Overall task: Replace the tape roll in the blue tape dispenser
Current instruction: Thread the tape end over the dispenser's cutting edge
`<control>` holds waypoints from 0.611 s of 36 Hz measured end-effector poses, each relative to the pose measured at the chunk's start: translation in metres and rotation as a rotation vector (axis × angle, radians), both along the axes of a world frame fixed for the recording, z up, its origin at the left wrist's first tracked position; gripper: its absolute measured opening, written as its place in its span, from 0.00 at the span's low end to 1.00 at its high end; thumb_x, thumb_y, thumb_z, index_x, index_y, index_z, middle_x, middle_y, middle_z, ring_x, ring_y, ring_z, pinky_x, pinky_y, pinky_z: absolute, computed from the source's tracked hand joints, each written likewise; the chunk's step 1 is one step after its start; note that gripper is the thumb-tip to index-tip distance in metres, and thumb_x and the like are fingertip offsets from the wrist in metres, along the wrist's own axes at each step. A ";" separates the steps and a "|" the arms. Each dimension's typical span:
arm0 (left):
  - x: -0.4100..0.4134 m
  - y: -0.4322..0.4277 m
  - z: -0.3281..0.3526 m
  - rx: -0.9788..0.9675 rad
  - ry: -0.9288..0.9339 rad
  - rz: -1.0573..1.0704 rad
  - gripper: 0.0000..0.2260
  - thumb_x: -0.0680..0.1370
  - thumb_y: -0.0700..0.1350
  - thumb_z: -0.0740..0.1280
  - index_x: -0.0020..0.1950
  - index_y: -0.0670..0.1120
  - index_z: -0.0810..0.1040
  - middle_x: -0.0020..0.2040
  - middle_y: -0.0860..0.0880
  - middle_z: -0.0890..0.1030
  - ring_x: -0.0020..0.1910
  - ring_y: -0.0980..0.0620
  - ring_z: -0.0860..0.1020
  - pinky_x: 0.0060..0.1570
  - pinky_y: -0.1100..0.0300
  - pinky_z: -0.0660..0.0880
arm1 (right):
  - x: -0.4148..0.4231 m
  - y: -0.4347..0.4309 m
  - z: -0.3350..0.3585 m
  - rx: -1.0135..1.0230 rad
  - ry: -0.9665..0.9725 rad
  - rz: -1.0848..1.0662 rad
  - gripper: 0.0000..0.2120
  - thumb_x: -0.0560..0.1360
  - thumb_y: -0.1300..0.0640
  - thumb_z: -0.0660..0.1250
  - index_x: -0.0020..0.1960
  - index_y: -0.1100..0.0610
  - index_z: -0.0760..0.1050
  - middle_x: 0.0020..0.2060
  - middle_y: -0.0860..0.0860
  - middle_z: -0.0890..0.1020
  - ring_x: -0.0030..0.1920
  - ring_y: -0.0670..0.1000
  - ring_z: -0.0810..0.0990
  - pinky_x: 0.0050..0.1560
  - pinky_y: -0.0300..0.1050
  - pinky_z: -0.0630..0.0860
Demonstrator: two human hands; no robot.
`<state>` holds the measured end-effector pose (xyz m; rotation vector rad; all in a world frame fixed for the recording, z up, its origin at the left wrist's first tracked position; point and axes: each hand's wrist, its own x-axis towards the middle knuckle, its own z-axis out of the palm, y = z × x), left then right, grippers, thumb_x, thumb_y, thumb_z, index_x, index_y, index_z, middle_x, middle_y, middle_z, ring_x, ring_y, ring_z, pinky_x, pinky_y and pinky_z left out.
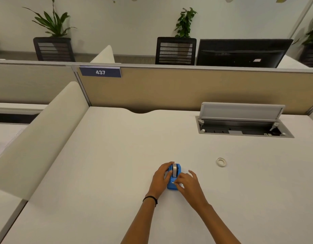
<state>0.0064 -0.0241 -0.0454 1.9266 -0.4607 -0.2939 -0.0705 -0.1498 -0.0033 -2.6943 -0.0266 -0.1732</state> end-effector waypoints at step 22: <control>-0.001 0.000 0.003 0.032 0.017 -0.004 0.15 0.80 0.44 0.59 0.65 0.55 0.67 0.62 0.57 0.73 0.60 0.58 0.73 0.58 0.76 0.67 | -0.007 -0.001 -0.008 -0.041 -0.090 -0.011 0.05 0.72 0.52 0.68 0.39 0.51 0.80 0.35 0.47 0.84 0.36 0.45 0.82 0.57 0.62 0.73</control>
